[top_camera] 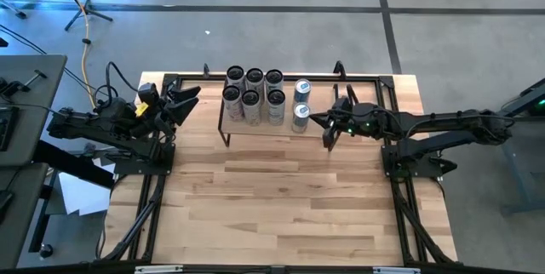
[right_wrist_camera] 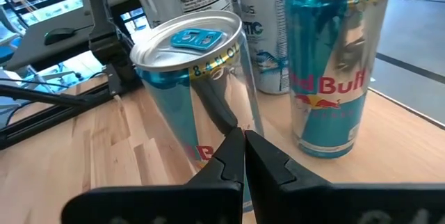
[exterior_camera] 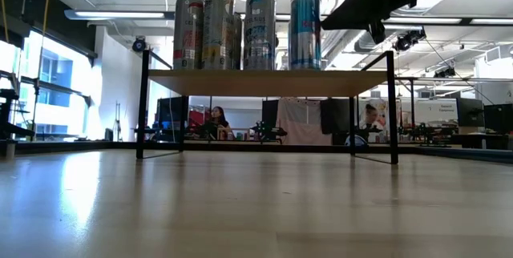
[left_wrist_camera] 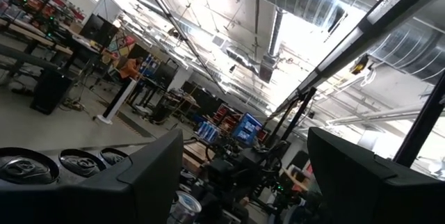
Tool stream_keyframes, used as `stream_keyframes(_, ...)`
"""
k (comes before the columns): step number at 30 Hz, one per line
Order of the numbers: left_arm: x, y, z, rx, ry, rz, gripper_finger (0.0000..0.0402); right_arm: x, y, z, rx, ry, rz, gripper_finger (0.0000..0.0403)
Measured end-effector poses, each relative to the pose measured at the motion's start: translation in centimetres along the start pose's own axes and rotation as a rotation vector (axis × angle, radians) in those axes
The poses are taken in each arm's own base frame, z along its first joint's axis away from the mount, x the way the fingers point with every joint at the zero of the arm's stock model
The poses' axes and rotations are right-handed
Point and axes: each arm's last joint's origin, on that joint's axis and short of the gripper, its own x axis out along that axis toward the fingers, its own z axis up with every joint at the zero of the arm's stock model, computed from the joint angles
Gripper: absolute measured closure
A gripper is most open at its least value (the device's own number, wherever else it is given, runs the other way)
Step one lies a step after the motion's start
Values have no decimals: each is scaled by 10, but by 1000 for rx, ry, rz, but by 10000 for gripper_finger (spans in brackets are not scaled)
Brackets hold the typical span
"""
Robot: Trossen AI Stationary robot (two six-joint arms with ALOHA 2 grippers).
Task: Place canned beverage on shelf
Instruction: Put the blue soda can on the shelf aligned with the other blue soda can
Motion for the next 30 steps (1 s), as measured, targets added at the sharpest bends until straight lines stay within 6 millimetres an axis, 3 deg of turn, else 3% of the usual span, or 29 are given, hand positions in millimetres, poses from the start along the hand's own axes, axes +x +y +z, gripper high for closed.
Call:
stream_keyframes(21,0,0,0,1,1,1,126,-5,17,-5,7,11,79,403)
stream_keyframes(26,0,0,0,2,1,1,126,-6,36,-4,-42,14,136,403)
stream_keyframes(30,0,0,0,2,1,1,126,6,56,-2,-122,24,100,403)
